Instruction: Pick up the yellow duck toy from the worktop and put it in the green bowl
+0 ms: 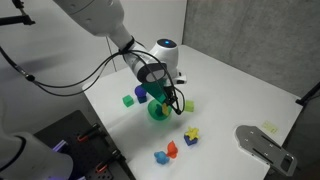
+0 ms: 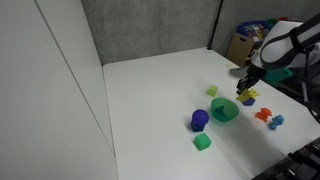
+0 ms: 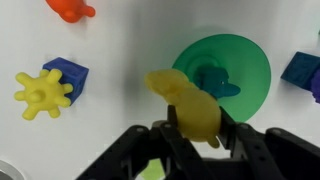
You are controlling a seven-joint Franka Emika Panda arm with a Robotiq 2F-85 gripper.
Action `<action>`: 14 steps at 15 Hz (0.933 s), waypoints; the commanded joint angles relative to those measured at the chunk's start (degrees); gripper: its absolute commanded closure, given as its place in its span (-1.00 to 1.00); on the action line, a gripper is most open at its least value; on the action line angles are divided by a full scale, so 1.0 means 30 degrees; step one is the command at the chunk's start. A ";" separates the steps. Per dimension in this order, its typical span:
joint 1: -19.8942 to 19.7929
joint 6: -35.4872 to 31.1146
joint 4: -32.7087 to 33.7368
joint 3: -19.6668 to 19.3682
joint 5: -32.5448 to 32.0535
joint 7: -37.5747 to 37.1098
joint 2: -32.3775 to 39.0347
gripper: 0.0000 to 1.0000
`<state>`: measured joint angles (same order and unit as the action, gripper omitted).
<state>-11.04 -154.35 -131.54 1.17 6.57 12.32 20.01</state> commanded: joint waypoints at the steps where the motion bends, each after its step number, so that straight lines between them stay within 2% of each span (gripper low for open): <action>1: 0.0477 -0.0330 0.0996 0.0413 0.0893 -0.0502 0.1006 0.69; 5: 0.1462 -0.1989 0.1484 0.0358 0.0393 -0.1394 0.2103 0.69; 6: 0.1774 -0.2382 0.1619 0.0228 0.0149 -0.1686 0.2353 0.12; 7: 0.2020 -0.2756 0.1708 0.0135 0.0008 -0.1939 0.2559 -0.34; 9: 0.2325 -0.3257 0.1781 0.0078 -0.0144 -0.2252 0.2775 -0.41; 12: 0.2582 -0.3743 0.1503 -0.0080 -0.0442 -0.2507 0.2481 -0.84; 13: 0.2299 -0.3708 0.1303 0.0170 -0.0254 -0.2286 0.2156 -0.98; 14: 0.2148 -0.3717 0.1162 0.0250 -0.0161 -0.2211 0.1936 -1.00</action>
<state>-3.94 -165.42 -127.37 1.85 6.87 6.76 27.87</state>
